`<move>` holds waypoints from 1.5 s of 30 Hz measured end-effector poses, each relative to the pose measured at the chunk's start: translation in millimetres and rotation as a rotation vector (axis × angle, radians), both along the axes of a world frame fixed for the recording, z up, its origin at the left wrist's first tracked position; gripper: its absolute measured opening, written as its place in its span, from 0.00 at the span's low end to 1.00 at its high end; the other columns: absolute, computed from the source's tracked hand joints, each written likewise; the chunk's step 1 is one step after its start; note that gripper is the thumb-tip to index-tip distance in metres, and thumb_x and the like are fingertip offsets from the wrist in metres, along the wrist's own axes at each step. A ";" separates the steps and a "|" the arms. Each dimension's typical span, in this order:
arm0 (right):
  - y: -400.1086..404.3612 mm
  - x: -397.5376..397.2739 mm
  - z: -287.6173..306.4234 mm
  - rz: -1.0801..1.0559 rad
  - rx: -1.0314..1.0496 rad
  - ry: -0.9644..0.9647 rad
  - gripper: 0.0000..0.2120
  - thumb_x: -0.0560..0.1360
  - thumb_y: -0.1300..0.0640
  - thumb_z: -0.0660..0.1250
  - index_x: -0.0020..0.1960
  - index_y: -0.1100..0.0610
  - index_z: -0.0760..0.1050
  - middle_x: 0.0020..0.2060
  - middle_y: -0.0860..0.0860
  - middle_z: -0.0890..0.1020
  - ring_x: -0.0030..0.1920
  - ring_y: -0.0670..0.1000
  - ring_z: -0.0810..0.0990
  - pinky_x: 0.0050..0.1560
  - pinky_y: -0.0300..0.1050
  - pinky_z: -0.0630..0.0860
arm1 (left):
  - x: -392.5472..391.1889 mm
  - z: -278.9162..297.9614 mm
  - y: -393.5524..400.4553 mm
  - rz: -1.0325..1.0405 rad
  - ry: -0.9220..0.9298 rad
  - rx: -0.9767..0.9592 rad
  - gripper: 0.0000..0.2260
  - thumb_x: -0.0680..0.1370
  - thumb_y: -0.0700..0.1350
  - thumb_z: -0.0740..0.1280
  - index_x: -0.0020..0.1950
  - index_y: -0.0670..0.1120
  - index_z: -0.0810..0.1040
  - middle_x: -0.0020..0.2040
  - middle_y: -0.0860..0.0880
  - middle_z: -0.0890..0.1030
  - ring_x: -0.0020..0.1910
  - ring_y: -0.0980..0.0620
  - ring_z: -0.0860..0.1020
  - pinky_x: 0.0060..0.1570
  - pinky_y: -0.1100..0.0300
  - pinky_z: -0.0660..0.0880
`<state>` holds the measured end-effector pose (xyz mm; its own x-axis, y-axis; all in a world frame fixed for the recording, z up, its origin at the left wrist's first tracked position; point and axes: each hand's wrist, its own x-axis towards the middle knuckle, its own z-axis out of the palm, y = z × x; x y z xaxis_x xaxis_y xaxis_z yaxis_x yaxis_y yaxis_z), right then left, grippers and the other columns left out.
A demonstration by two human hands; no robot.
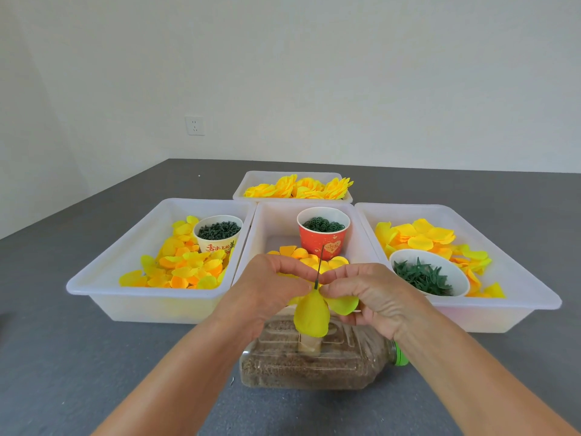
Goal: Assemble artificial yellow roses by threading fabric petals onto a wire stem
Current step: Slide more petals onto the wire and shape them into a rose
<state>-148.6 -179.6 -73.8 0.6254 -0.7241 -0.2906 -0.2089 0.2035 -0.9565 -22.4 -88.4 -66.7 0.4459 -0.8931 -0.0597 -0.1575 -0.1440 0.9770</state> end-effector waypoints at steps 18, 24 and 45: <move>-6.4 -3.5 2.4 0.069 -0.023 0.052 0.07 0.68 0.69 0.70 0.41 0.58 0.79 0.34 0.53 0.81 0.37 0.51 0.79 0.48 0.53 0.79 | 1.1 -12.7 -5.1 0.016 -0.086 -0.101 0.08 0.64 0.37 0.78 0.32 0.48 0.81 0.45 0.56 0.80 0.45 0.68 0.76 0.47 0.66 0.71; -44.4 -5.5 13.6 -0.151 -0.481 0.129 0.10 0.68 0.67 0.70 0.36 0.53 0.79 0.30 0.49 0.79 0.32 0.44 0.75 0.30 0.31 0.73 | 1.5 -16.4 -4.6 0.014 -0.084 -0.102 0.06 0.65 0.38 0.77 0.34 0.45 0.82 0.42 0.55 0.81 0.38 0.70 0.77 0.39 0.73 0.72; -98.0 49.4 -34.6 0.379 -1.185 0.710 0.11 0.67 0.65 0.68 0.30 0.59 0.68 0.31 0.54 0.73 0.37 0.55 0.71 0.32 0.44 0.64 | 3.4 -15.2 -3.9 -0.042 -0.053 -0.097 0.05 0.66 0.37 0.76 0.34 0.46 0.83 0.42 0.41 0.84 0.41 0.51 0.79 0.48 0.54 0.77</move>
